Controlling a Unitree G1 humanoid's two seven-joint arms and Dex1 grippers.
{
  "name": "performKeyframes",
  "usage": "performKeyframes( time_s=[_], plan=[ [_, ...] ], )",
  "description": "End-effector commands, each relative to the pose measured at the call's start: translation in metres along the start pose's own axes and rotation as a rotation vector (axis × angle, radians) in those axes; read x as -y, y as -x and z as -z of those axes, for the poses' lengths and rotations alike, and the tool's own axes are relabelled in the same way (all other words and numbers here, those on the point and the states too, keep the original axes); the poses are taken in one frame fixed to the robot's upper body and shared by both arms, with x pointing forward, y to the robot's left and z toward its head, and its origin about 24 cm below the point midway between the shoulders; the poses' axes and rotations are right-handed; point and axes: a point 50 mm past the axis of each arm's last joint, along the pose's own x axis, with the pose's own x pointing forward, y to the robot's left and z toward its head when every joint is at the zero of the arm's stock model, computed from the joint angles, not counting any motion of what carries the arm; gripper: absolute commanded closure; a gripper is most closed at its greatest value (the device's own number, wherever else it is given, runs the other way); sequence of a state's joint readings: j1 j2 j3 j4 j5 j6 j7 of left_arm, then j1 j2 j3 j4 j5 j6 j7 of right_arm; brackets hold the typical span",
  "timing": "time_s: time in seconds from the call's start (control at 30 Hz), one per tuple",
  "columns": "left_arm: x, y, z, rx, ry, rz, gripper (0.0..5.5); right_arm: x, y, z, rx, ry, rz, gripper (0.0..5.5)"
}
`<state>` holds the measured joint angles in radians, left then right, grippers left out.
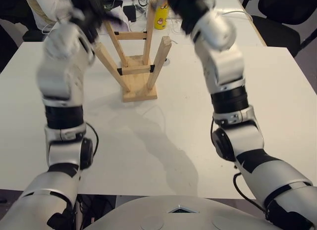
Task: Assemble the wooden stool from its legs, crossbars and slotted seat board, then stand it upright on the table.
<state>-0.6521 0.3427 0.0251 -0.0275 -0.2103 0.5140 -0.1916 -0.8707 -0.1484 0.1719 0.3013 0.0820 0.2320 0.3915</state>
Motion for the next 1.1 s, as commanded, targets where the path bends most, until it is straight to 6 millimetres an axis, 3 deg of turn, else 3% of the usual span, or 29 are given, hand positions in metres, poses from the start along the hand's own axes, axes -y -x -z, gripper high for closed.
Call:
performKeyframes(
  time_s=[0.03, 0.1, 0.23, 0.4, 0.53, 0.63, 0.73, 0.83, 0.97, 1.1],
  plan=[
    [0.020, 0.044, 0.143, -0.502, 0.030, 0.024, 5.49, -0.004, 0.032, 0.072, -0.366, -0.007, -0.055, 5.50],
    [0.022, 0.041, 0.130, -0.392, 0.085, 0.000, 5.49, 0.004, 0.029, 0.061, -0.314, -0.007, -0.012, 5.50],
    [0.012, 0.020, 0.064, -0.054, 0.116, -0.044, 5.49, 0.013, 0.026, 0.048, -0.243, -0.017, 0.065, 5.50],
    [-0.009, 0.021, -0.007, 0.248, 0.135, -0.124, 5.49, 0.022, 0.031, 0.025, -0.131, -0.078, 0.154, 5.50],
    [-0.018, 0.029, -0.030, 0.347, 0.168, -0.160, 5.49, 0.040, 0.037, -0.002, 0.026, -0.241, 0.236, 5.50],
    [-0.023, 0.030, -0.034, 0.358, 0.177, -0.174, 5.49, 0.060, 0.044, -0.013, 0.078, -0.318, 0.261, 5.50],
    [-0.024, 0.032, -0.023, 0.304, 0.170, -0.175, 5.49, 0.064, 0.053, -0.004, 0.015, -0.312, 0.116, 5.50],
    [-0.029, 0.039, 0.000, 0.225, 0.148, -0.201, 5.50, 0.064, 0.069, 0.011, -0.071, -0.268, -0.016, 5.12],
    [-0.040, 0.050, 0.029, 0.137, 0.172, -0.278, 5.50, 0.069, 0.081, 0.023, -0.129, -0.251, -0.058, 4.53],
    [-0.051, 0.051, 0.034, 0.136, 0.201, -0.360, 5.50, 0.078, 0.078, 0.025, -0.127, -0.229, 0.017, 3.87]
  ],
)
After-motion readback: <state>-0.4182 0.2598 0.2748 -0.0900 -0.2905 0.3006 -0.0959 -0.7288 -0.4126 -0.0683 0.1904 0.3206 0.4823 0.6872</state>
